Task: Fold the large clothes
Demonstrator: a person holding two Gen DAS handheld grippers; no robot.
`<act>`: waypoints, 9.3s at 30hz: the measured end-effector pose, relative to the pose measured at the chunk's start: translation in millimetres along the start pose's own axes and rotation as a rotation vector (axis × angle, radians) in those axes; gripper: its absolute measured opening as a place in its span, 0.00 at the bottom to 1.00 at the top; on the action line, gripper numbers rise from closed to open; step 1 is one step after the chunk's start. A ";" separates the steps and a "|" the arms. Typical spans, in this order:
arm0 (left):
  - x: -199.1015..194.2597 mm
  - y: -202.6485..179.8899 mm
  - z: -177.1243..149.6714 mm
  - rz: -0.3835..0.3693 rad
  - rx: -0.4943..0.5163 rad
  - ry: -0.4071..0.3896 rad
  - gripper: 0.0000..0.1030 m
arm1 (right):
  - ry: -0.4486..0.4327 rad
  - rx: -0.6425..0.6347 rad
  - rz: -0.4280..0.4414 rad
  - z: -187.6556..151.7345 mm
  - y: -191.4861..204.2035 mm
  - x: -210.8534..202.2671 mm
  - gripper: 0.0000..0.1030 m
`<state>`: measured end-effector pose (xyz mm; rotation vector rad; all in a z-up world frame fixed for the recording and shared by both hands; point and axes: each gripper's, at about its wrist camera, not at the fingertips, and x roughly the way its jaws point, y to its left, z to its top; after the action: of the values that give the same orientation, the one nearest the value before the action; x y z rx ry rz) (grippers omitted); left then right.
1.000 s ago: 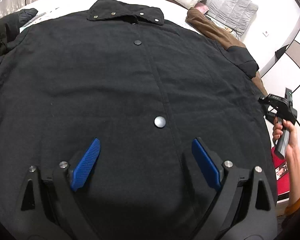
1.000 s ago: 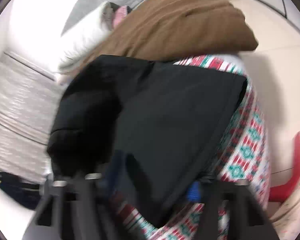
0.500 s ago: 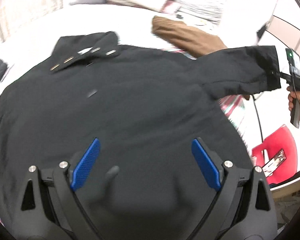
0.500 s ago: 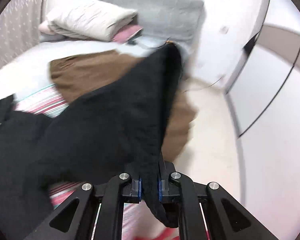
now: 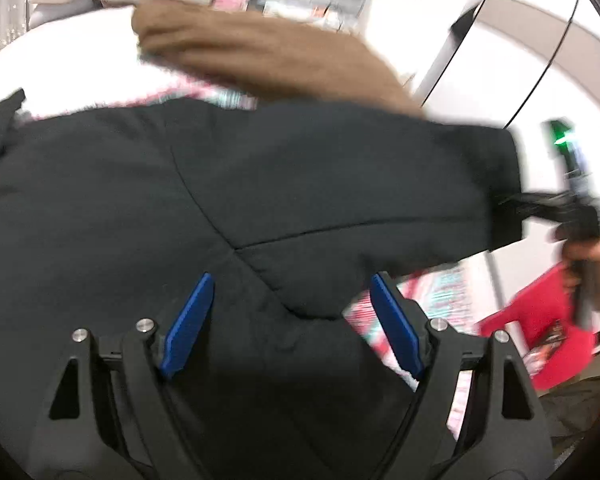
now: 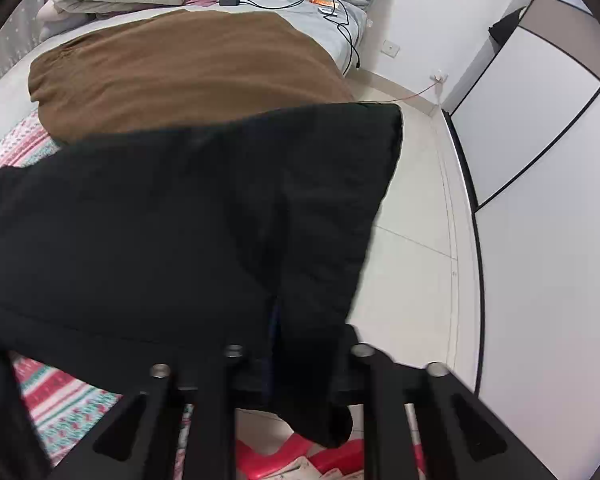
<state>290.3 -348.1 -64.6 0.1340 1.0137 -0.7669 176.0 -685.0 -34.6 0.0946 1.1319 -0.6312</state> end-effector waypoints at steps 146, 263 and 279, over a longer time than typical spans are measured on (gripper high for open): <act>-180.5 235.7 -196.1 0.344 -0.358 0.012 0.99 | -0.321 0.963 0.617 -51.3 40.8 10.8 0.09; -431.3 494.8 -432.8 0.579 -1.190 -0.633 0.77 | -0.100 -0.035 0.624 -123.7 310.5 -155.4 0.83; -504.2 420.5 -302.7 0.714 -0.711 -0.908 0.08 | -0.074 -0.015 0.626 -121.5 310.2 -145.1 0.83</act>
<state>191.0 354.1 75.8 -0.4240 0.2598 0.2344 197.3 -322.3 -36.9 0.3925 0.9643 -0.0664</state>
